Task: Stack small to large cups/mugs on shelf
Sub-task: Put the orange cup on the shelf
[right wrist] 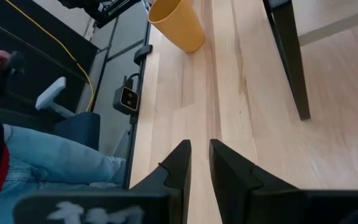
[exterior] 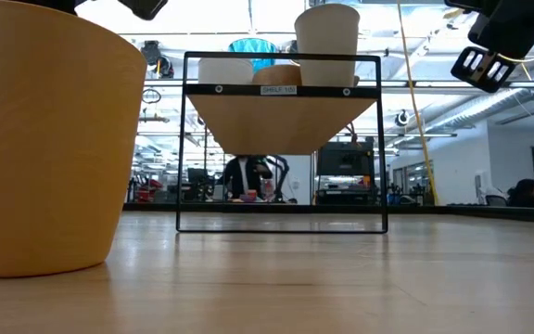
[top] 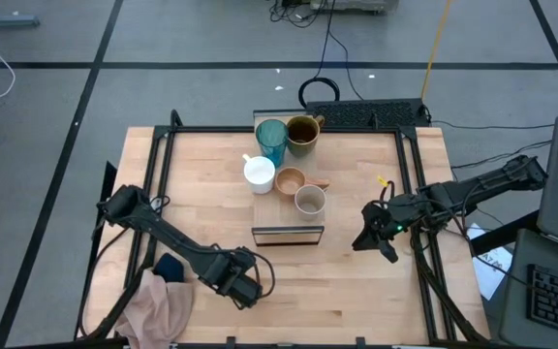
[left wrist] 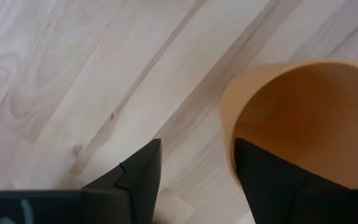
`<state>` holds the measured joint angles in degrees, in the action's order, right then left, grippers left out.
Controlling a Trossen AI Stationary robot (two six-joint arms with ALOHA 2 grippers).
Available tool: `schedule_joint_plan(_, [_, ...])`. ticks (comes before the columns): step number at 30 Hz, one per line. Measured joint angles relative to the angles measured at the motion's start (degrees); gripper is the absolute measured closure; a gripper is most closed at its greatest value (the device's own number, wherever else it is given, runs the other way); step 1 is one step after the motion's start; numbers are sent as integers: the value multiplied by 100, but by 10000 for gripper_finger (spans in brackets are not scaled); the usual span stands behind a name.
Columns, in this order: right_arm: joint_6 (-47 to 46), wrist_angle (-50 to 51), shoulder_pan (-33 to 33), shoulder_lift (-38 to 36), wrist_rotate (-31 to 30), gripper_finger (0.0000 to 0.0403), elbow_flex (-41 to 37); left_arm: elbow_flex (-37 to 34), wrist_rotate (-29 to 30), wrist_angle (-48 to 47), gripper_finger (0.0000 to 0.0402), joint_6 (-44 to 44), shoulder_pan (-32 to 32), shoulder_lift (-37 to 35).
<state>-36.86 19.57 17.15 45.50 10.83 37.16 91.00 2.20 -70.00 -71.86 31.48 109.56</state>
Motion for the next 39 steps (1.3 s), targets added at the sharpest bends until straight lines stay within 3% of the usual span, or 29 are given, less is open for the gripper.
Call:
schedule_joint_plan(6, [0,1,0,-3,0,353,0,0,-47,338,241,314,-31,0])
schedule_joint_plan(14, [-1,3,0,-3,0,353,0,0,-49,666,388,679,-125,0])
schedule_joint_plan(39, [1,4,0,-3,-31,353,0,0,-617,885,400,1010,-270,-2])
